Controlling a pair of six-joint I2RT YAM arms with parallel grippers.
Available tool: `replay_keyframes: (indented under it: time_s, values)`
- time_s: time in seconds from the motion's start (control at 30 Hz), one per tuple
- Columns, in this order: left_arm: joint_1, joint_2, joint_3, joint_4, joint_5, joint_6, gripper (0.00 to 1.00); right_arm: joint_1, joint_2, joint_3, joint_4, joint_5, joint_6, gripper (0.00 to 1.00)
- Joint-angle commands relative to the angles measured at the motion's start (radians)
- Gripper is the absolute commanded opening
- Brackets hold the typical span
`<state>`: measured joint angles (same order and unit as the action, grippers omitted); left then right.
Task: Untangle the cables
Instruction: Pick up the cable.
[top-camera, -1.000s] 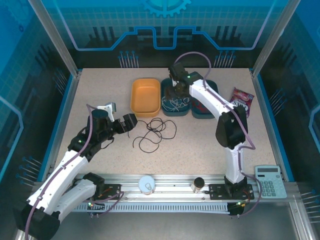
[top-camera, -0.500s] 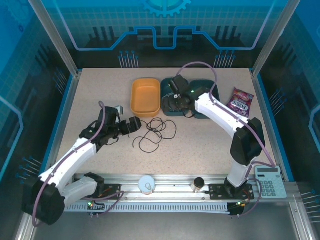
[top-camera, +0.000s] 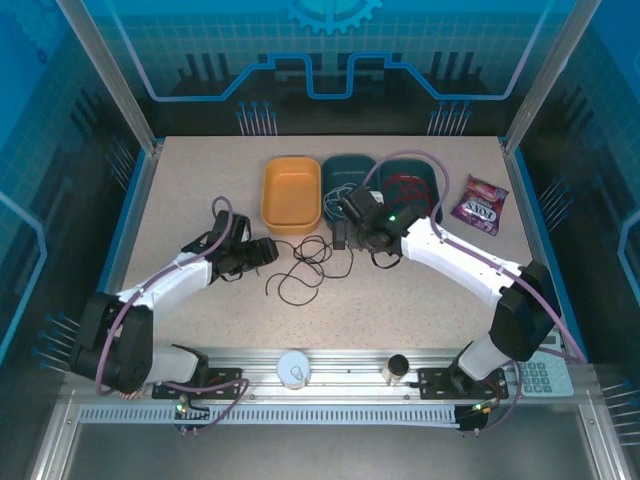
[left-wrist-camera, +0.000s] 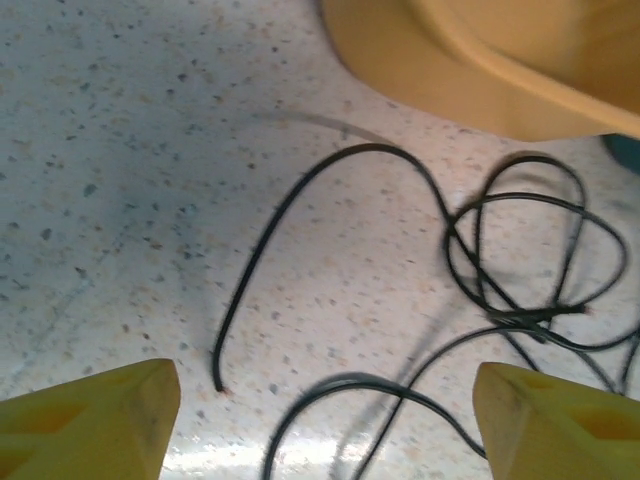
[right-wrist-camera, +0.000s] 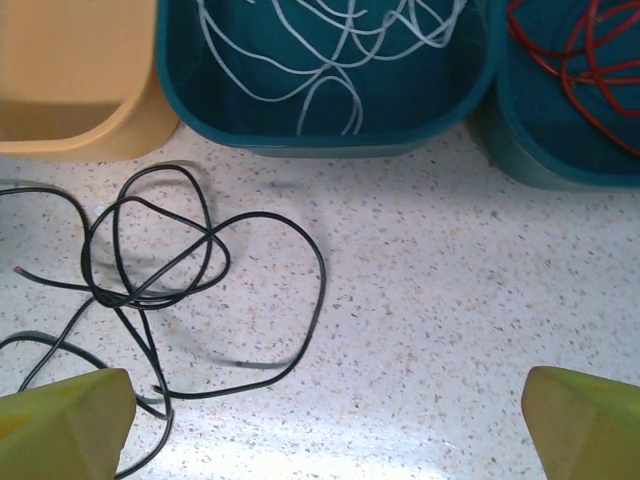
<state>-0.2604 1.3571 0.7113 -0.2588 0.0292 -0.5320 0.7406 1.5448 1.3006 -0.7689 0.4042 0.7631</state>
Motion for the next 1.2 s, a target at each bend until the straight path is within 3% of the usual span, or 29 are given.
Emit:
replay_keyframes:
  time_s: [0.0, 0.43, 0.77, 1.17]
  values:
    - [0.023, 0.062, 0.035, 0.040, -0.015, 0.029, 0.71, 0.011, -0.066, -0.038, 0.002, 0.063, 0.073, 1.00]
    - [0.036, 0.260, 0.091, 0.139, 0.019, 0.026, 0.48, 0.012, -0.159, -0.111, 0.040, 0.133, 0.120, 1.00]
    - [0.034, 0.202, 0.047, 0.126, 0.094, 0.053, 0.00, 0.013, -0.169, -0.135, 0.005, 0.196, 0.168, 1.00]
    - [-0.022, -0.151, -0.003, 0.082, 0.119, 0.113, 0.00, 0.033, -0.159, -0.165, 0.119, 0.133, 0.122, 1.00]
